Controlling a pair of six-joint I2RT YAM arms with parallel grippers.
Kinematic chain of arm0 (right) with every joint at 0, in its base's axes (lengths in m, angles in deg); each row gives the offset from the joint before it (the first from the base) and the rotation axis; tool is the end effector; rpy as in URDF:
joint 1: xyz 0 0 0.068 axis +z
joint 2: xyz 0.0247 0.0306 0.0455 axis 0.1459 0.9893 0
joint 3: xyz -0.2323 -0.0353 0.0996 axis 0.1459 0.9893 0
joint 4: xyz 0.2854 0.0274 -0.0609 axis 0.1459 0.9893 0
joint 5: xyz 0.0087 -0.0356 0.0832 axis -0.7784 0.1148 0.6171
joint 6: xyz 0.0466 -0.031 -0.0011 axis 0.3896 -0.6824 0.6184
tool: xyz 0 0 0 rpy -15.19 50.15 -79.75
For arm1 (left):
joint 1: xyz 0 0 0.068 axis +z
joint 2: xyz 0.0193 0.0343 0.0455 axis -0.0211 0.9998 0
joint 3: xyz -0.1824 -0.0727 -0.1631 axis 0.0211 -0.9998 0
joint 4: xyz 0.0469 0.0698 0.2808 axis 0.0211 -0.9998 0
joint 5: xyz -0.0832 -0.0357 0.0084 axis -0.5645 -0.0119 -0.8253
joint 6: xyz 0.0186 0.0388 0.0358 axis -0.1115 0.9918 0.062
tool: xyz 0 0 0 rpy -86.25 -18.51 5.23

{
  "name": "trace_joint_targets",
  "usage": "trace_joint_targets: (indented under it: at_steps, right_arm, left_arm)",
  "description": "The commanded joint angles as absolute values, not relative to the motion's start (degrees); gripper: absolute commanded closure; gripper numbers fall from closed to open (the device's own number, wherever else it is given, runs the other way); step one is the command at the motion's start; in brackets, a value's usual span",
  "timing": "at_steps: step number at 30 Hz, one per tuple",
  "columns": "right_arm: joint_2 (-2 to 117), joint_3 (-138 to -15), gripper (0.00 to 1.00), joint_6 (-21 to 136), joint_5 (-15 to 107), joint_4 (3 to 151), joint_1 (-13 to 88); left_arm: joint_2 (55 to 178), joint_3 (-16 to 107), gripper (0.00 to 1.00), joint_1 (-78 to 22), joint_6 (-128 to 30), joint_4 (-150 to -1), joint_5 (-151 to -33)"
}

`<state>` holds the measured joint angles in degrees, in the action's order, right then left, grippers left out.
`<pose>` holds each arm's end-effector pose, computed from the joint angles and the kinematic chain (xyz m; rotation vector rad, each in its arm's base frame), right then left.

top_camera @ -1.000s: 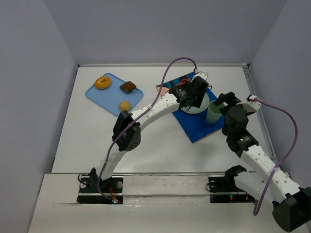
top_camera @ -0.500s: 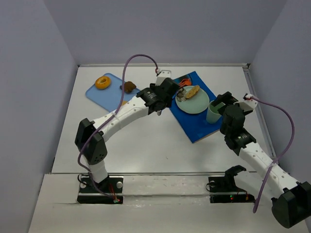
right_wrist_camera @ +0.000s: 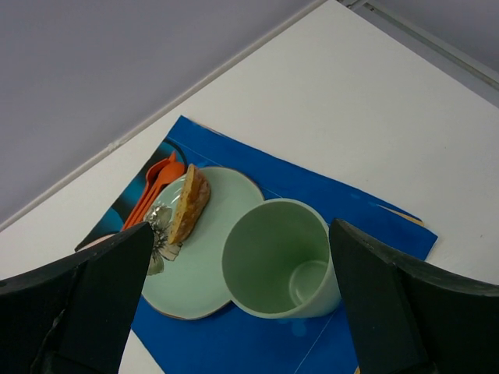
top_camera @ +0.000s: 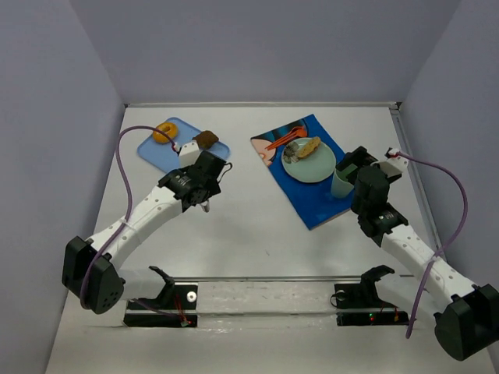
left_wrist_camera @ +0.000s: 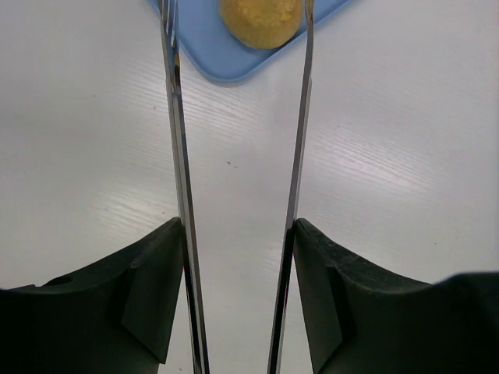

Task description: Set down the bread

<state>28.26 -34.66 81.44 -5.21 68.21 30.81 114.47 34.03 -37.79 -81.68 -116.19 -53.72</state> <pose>0.2442 0.0719 0.2605 0.6548 1.5649 0.0339 0.2526 -0.1635 0.2638 -0.3752 2.2794 -0.0608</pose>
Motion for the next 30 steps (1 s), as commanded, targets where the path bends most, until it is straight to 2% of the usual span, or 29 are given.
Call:
trace_joint_targets:
  at_steps: [1, 18, 26, 30]
  right_arm:
    - [28.13, -37.25, 0.0, 80.91, -4.96, 65.06, 30.8]
    - [29.36, -37.78, 0.0, 79.5, -1.27, 64.18, 30.8]
    - [29.44, -37.69, 0.0, 79.41, -1.27, 63.83, 30.8]
    - [29.36, -37.6, 0.0, 79.32, -1.36, 63.74, 30.8]
  left_arm:
    - [112.84, 31.78, 0.35, -36.2, -83.64, -113.42, -53.82]
    - [118.64, 30.1, 0.36, -28.37, -73.98, -101.99, -63.39]
    - [120.32, 30.1, 0.45, -27.84, -73.54, -101.46, -64.8]
    - [120.05, 29.93, 0.59, -27.84, -73.71, -101.29, -65.86]
